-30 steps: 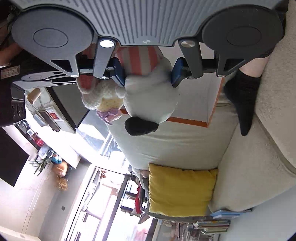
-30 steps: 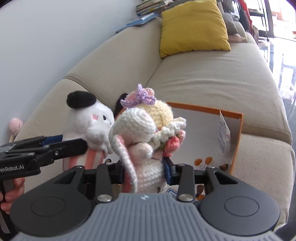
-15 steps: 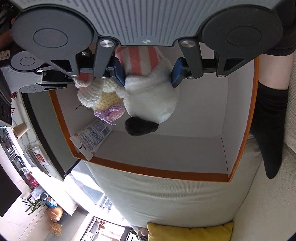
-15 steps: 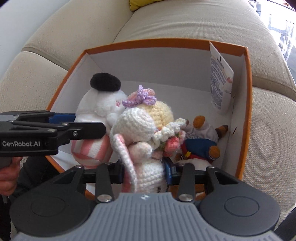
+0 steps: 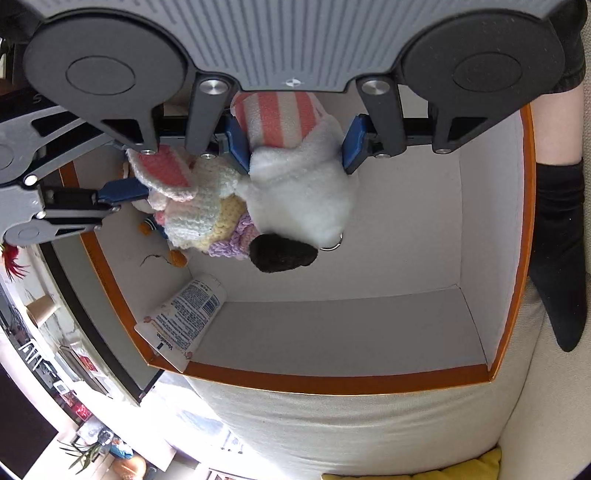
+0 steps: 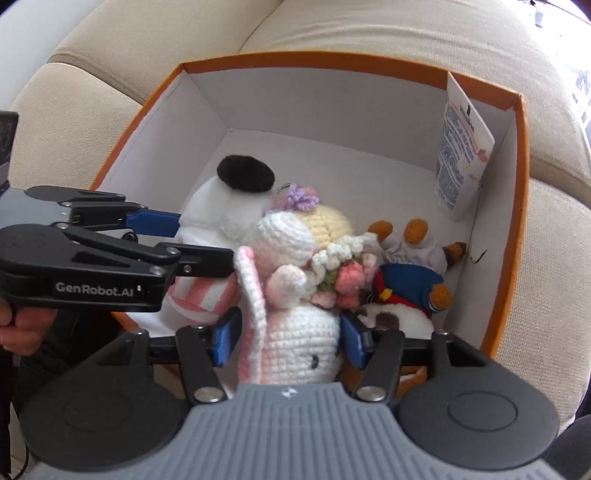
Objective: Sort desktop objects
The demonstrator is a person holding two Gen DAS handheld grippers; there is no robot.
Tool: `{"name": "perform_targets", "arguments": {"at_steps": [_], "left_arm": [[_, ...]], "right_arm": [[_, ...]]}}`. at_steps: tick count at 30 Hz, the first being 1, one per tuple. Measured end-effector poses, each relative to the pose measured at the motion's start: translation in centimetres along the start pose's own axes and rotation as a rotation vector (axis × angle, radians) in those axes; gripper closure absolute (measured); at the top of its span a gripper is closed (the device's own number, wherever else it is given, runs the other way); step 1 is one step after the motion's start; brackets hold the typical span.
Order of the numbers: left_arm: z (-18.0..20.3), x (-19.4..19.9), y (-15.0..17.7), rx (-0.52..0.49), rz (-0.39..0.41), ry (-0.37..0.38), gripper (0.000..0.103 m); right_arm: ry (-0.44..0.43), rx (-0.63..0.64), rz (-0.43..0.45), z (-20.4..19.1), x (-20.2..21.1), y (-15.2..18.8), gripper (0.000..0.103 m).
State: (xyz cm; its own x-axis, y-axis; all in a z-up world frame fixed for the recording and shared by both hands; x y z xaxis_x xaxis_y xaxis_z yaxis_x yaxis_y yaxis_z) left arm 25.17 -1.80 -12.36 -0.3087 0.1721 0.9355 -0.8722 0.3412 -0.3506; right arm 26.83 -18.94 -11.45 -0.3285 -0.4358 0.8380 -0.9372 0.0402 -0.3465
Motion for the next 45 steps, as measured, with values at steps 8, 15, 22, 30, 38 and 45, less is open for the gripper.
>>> {"name": "perform_targets", "arguments": {"at_steps": [8,15,22,30,38,45], "left_arm": [[-0.1,0.2,0.5,0.010,-0.008,0.038,0.041],[-1.8,-0.3,0.6,0.101,-0.022,0.080,0.041],[-2.2,0.0,0.9,0.096,-0.009,0.071,0.037],[-1.7,0.8,0.7,0.029,0.016,0.025,0.033],[-1.1,2.3,0.2,-0.005,0.057,-0.076,0.031],[0.2,0.5,-0.2,0.017,0.032,-0.072,0.035]], "right_arm": [[0.004,0.035,-0.016,0.2,0.3,-0.8,0.053],[-0.021,-0.067,0.000,0.9,-1.4,-0.6,0.056],[0.035,-0.027,-0.060,0.5,-3.9,-0.8,0.053],[0.052,0.102,-0.017,-1.4,-0.5,-1.6,0.043],[0.039,0.116,-0.035,-0.6,-1.7,-1.8,0.050],[0.017,-0.119,0.072,1.9,-1.5,-0.9,0.082]]}}
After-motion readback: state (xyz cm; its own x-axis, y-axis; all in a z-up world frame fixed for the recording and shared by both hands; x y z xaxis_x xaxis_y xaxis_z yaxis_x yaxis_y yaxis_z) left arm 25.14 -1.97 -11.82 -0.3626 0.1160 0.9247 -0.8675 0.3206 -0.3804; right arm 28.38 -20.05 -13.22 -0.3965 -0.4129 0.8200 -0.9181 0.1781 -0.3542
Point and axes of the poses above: each gripper's, at about its wrist camera, not at the fingertips, and x roughly against the way its jaws point, z to its right, y to its underside, the point moved 5 cm from there along -x, roughly the way its jaws point, and after that the axes turned 12 degrees about -y, right-handed, at the moved point
